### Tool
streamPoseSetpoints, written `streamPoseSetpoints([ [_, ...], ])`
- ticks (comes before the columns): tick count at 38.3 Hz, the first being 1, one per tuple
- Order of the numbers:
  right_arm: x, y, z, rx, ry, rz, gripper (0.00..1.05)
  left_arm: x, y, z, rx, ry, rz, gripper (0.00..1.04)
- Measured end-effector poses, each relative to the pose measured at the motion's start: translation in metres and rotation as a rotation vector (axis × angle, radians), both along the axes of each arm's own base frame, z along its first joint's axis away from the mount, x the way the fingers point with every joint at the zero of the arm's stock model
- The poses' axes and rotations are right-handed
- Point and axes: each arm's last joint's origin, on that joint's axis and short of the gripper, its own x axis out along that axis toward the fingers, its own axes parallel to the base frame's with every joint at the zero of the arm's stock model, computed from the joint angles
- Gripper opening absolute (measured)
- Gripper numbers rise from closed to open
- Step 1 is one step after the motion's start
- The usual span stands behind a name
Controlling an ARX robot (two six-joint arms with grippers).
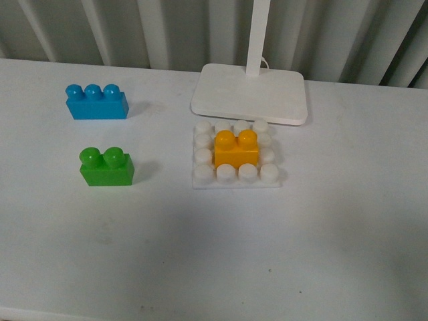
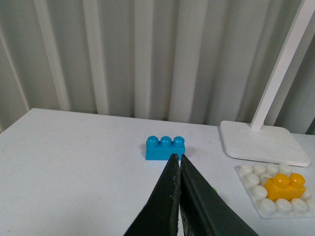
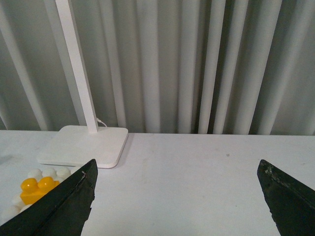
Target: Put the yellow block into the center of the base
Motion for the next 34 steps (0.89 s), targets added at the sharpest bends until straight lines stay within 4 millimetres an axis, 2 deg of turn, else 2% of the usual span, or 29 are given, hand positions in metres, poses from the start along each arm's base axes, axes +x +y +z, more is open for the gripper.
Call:
streamPoseSetpoints([
  [10, 0.0, 0.0, 0.0, 0.0, 0.0, 0.001, 0.95, -0.0004, 0.0, 0.0, -0.001, -0.001, 0.0, 0.04],
  [30, 0.0, 0.0, 0.0, 0.0, 0.0, 0.001, 0.95, -0.0004, 0.0, 0.0, 0.0, -0.001, 0.0, 0.9],
  [33, 0.0, 0.0, 0.0, 0.0, 0.0, 0.001, 0.95, -0.0004, 0.0, 0.0, 0.001, -0.001, 0.0, 1.0],
  [34, 0.0, 0.0, 0.0, 0.0, 0.0, 0.001, 0.95, -0.0004, 0.0, 0.0, 0.002, -0.001, 0.0, 0.99],
])
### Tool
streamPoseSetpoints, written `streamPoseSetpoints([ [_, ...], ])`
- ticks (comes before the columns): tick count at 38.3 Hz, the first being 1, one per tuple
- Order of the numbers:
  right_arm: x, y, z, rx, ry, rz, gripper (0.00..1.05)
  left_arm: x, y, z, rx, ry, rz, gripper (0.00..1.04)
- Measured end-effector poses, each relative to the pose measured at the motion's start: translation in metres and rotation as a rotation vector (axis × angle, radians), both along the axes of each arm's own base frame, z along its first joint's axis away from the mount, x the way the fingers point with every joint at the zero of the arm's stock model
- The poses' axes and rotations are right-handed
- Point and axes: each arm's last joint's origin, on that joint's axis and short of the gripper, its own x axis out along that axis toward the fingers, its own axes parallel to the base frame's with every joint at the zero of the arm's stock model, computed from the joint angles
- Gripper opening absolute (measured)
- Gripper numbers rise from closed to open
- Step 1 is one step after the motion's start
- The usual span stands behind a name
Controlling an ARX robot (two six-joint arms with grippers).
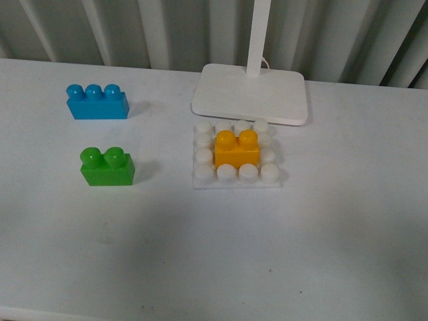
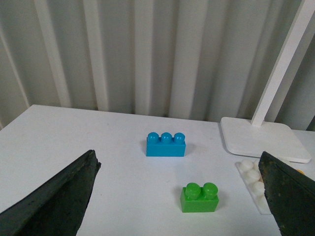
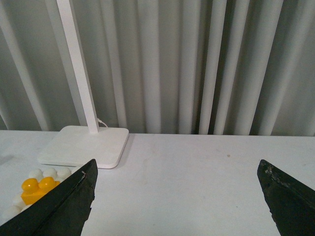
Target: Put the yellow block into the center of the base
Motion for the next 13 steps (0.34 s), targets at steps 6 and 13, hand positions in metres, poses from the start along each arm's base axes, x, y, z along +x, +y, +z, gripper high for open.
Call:
streamPoseSetpoints([
  [6, 0.0, 0.0, 0.0, 0.0, 0.0, 0.0, 0.95, 0.0, 0.0, 0.0, 0.0, 0.0, 0.0, 0.98],
  [13, 0.0, 0.0, 0.0, 0.0, 0.0, 0.0, 0.95, 0.0, 0.0, 0.0, 0.0, 0.0, 0.0, 0.98],
])
